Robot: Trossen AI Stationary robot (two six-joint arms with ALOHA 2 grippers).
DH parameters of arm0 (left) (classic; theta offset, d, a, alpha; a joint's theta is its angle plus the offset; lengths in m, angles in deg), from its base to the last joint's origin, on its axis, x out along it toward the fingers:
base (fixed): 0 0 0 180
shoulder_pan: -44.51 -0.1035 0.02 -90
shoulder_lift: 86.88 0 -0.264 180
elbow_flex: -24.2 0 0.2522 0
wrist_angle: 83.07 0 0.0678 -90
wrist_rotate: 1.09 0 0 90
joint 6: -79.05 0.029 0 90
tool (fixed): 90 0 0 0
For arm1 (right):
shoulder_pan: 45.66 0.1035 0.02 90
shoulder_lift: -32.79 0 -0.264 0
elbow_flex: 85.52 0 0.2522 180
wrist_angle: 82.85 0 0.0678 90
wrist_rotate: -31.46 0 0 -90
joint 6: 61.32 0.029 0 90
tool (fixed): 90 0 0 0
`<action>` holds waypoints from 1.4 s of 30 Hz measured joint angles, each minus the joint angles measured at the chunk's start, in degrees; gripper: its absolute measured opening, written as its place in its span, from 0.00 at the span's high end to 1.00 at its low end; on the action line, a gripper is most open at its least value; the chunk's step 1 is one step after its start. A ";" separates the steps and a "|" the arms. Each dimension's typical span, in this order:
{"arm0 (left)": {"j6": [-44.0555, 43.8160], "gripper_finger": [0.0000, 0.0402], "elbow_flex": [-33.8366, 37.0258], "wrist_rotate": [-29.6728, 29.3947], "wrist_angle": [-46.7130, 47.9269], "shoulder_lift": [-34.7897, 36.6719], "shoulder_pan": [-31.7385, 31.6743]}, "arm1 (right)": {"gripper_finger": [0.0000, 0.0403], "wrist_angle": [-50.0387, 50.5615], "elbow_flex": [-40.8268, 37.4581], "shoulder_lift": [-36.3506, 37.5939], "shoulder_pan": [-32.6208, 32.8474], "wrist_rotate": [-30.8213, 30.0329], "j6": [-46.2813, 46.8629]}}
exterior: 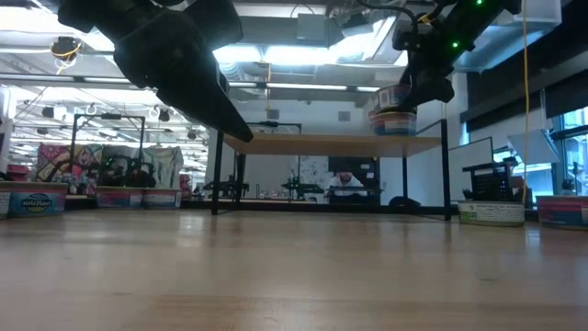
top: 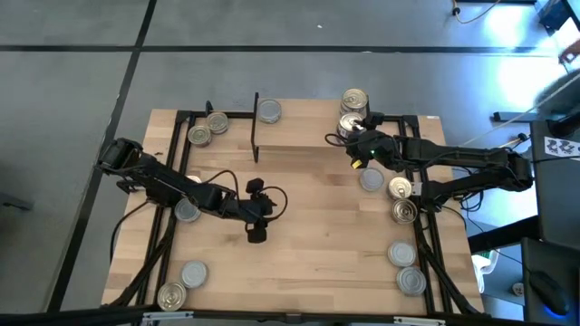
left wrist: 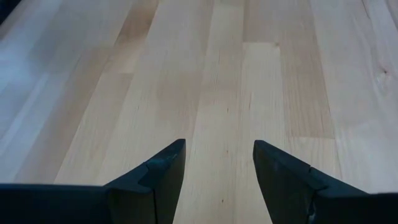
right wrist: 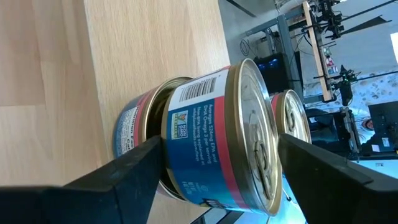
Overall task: Stack canned seafood by type on shelf
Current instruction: Stack the blue pink tuna can on top of the other blue pink tuna can on the shelf, then adjust the blue pink tuna cans on the shelf
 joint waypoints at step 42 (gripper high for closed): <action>-0.10 0.53 -0.01 0.02 0.00 0.00 0.00 | 0.23 6.83 4.78 0.20 0.00 5.28 4.47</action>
